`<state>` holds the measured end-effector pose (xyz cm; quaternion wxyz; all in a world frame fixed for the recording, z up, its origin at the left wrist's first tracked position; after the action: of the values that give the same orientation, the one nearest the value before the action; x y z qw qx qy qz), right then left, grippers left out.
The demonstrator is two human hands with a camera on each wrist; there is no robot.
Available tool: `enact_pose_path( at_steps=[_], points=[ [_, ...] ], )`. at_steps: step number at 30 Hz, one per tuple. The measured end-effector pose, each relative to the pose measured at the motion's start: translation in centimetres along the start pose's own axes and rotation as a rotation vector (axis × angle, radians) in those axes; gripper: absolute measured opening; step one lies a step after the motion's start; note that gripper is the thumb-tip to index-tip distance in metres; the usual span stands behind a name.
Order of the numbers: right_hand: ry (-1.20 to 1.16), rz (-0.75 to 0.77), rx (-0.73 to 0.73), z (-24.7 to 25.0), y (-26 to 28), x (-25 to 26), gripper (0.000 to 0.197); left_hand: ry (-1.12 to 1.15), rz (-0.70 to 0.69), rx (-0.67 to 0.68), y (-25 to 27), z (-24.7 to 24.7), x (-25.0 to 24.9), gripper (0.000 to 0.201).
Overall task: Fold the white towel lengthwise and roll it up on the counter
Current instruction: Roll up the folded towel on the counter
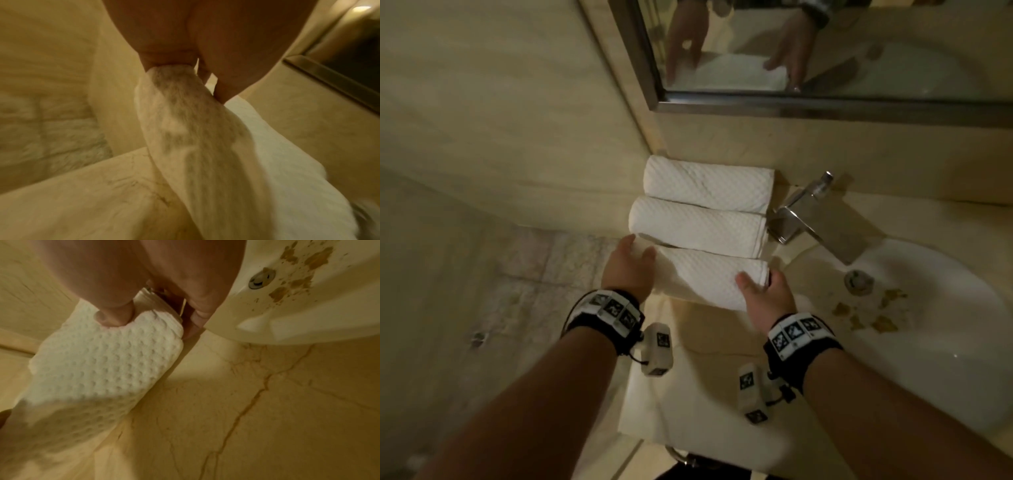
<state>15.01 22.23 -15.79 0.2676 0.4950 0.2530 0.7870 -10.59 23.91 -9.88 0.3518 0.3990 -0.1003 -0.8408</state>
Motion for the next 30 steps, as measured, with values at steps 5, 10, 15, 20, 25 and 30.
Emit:
enact_pose_path(
  at_steps=[5,10,15,20,25,30],
  points=[
    [0.158,0.006,-0.070,-0.5,0.5,0.1,0.075,-0.411,-0.304,-0.123,5.1,0.0,0.1,0.043],
    [0.559,0.525,-0.306,0.6,3.7,3.4,0.028,-0.235,-0.185,0.231,5.5,-2.4,1.4,0.039],
    [1.074,0.759,-0.089,-1.8,4.6,3.5,0.057,-0.218,-0.234,0.242,4.2,-2.9,1.4,0.021],
    [1.124,0.824,-0.267,-2.9,3.7,3.1,0.055,-0.277,-0.164,0.214,4.6,-3.8,1.6,0.053],
    [1.099,0.867,-0.352,-3.2,2.0,3.6,0.039,-0.207,-0.173,0.090,3.2,-5.4,1.3,0.045],
    [1.100,0.838,-0.324,-3.3,0.2,4.6,0.041,-0.244,-0.197,0.052,1.6,-6.0,0.7,0.044]
  ],
)
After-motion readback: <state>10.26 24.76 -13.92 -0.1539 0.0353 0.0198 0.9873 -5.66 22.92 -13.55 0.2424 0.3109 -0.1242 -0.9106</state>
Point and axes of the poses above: each hand's wrist, its own y-axis away from the middle knuckle, its own z-axis out of the back of the hand, x = y × z, the point moved 3 cm from there along -y, towards the middle knuckle, and after that the axes turned 6 degrees about y, right-handed, at the moved point
